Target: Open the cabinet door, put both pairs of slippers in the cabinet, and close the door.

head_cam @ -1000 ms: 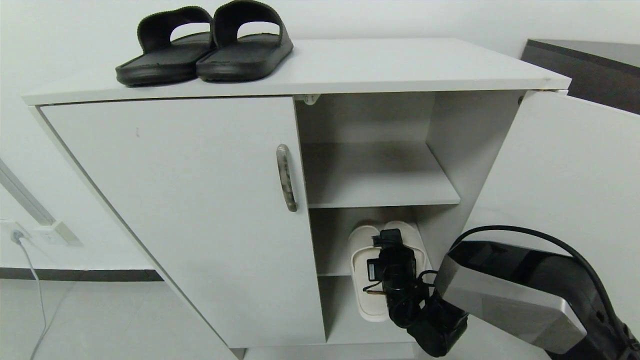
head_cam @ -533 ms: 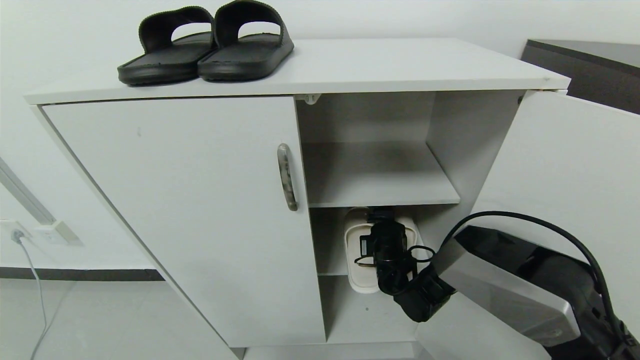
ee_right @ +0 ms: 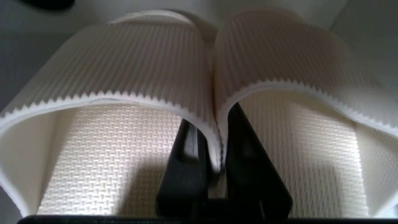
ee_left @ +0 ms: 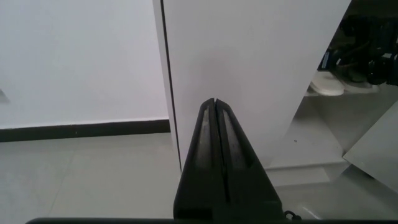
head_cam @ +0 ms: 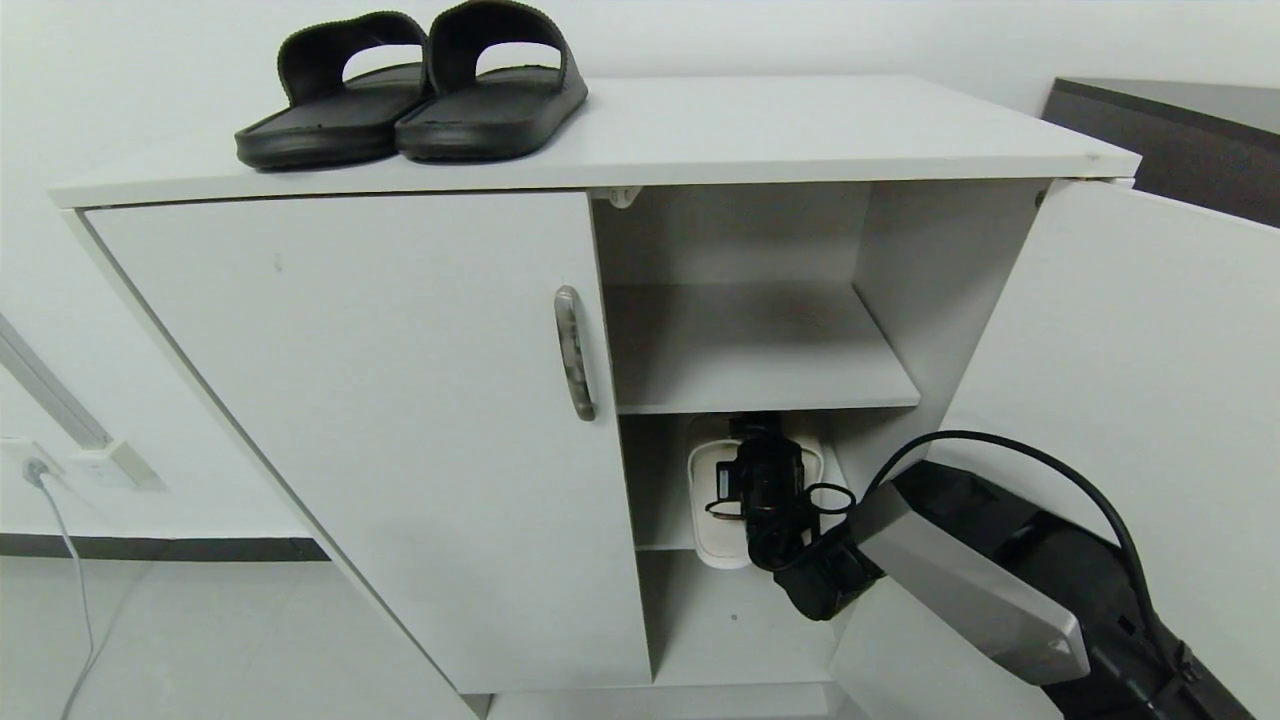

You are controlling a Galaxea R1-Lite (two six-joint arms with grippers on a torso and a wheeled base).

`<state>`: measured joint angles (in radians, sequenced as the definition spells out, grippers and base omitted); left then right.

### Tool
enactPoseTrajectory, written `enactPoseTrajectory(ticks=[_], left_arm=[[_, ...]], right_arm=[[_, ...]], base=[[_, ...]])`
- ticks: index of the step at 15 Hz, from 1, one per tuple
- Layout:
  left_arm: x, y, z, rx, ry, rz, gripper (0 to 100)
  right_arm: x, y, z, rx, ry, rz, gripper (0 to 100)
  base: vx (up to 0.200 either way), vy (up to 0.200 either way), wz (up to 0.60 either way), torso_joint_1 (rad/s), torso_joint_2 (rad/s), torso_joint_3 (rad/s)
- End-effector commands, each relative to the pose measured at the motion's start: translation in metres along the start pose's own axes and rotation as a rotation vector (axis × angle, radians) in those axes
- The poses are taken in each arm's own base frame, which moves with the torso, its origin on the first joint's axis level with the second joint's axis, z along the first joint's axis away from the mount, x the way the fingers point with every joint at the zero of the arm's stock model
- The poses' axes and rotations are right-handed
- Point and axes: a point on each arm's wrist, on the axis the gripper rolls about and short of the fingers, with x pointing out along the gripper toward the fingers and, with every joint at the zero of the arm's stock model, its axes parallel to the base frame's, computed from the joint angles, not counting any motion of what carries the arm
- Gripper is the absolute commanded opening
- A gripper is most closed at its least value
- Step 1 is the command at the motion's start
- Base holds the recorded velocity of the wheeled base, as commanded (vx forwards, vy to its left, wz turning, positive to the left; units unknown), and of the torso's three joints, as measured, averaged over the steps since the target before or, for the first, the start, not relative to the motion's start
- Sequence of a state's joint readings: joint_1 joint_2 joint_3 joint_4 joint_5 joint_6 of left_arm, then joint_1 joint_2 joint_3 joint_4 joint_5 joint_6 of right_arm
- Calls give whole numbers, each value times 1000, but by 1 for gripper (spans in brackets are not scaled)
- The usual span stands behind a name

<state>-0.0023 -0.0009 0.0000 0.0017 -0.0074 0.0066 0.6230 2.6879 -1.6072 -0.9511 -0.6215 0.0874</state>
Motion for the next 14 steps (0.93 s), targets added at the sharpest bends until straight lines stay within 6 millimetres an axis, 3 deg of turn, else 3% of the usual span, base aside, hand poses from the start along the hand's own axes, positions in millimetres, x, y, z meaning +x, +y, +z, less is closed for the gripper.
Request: enactPoseTrajectory(ticks=[1, 6, 7, 14], left_arm=[[0, 0, 0, 1, 1, 1, 0], [0, 0, 0, 1, 1, 1, 0], [0, 0, 0, 0, 2, -1, 0], [0, 0, 0, -2, 1, -1, 0]], right_arm=[[2, -1, -7, -7, 11, -4, 0], [2, -1, -8, -9, 11, -1, 0], [1, -1, -8, -11, 13, -1, 100], [-33, -4, -2, -42, 48, 29, 100]], base=[[0, 0, 0, 0, 0, 0], [0, 0, 0, 0, 0, 0], [0, 0, 0, 0, 0, 0], [0, 0, 0, 0, 0, 0]])
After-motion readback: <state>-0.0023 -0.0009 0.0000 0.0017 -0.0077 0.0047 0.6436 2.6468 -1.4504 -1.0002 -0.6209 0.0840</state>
